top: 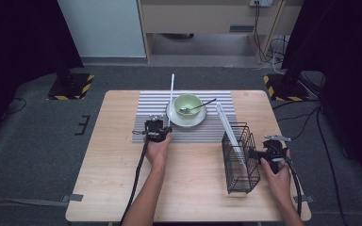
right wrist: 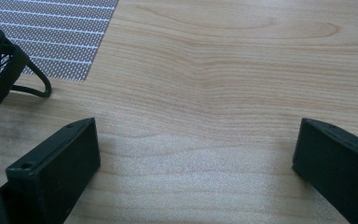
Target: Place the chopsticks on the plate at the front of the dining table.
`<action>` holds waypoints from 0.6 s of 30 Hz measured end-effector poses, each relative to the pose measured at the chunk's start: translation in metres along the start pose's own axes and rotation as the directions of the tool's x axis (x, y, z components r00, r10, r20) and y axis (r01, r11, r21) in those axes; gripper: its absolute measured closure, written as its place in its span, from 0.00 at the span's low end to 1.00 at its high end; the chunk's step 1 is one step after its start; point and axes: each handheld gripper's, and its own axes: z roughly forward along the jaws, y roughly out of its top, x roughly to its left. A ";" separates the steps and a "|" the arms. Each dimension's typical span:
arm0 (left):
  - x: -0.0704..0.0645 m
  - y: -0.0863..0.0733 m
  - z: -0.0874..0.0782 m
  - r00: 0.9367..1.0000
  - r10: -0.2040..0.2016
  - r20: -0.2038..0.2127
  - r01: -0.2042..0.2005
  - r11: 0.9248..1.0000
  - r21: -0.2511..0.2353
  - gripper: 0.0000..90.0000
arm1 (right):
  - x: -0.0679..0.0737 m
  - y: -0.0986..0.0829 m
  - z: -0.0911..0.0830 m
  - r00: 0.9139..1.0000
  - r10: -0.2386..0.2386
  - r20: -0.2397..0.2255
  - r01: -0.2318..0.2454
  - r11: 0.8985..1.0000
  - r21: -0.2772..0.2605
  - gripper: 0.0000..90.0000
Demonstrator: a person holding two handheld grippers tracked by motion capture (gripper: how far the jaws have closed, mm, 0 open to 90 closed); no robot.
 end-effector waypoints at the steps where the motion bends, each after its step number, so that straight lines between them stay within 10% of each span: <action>1: 0.000 0.000 0.000 1.000 0.001 0.000 -0.001 1.000 0.000 0.96 | 0.000 0.000 0.000 1.000 0.000 0.000 0.000 1.000 0.000 0.01; 18: 0.003 0.000 -0.001 1.000 -0.008 -0.008 0.008 1.000 -0.001 0.96 | 0.000 0.000 0.000 1.000 0.000 0.000 0.000 1.000 0.000 0.01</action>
